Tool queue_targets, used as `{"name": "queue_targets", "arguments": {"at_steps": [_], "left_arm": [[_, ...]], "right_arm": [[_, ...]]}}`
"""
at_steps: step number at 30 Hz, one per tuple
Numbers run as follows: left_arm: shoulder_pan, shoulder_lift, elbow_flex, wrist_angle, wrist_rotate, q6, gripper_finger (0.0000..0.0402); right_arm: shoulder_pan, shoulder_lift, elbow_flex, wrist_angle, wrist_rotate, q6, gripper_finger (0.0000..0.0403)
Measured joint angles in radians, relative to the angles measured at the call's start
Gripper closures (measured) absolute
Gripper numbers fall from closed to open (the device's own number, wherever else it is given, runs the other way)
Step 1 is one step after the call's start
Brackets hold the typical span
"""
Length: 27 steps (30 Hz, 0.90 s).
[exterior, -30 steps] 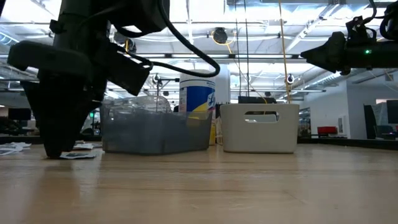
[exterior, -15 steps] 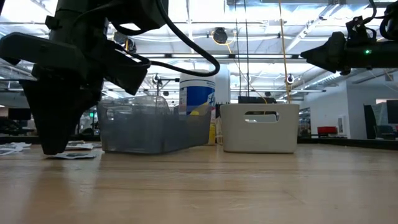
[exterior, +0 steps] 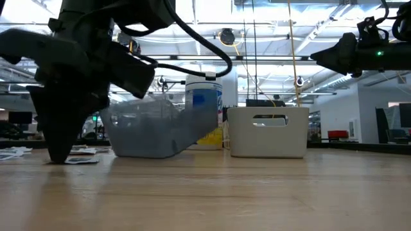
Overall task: Pick & Place First Aid Supplies
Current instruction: Put the towelette pack into the bottom black bin
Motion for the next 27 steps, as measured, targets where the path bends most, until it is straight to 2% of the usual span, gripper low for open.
{"name": "queue_targets", "arguments": {"at_steps": [10, 16, 21, 27], "left_arm": [[0.002, -0.07, 0.0, -0.02, -0.029, -0.027, 0.0398], [-0.018, -0.08, 0.001, -0.067, -0.063, -0.036, 0.0373], [-0.056, -0.081, -0.022, -0.061, -0.109, -0.077, 0.0334], [-0.065, -0.081, -0.057, -0.042, -0.109, -0.034, 0.0256]], "right_arm": [[0.0, 0.0, 0.0, 0.0, 0.0, 0.0, 0.014], [0.0, 0.0, 0.0, 0.0, 0.0, 0.0, 0.014], [0.0, 0.0, 0.0, 0.0, 0.0, 0.0, 0.014], [0.0, 0.0, 0.0, 0.0, 0.0, 0.0, 0.014]]}}
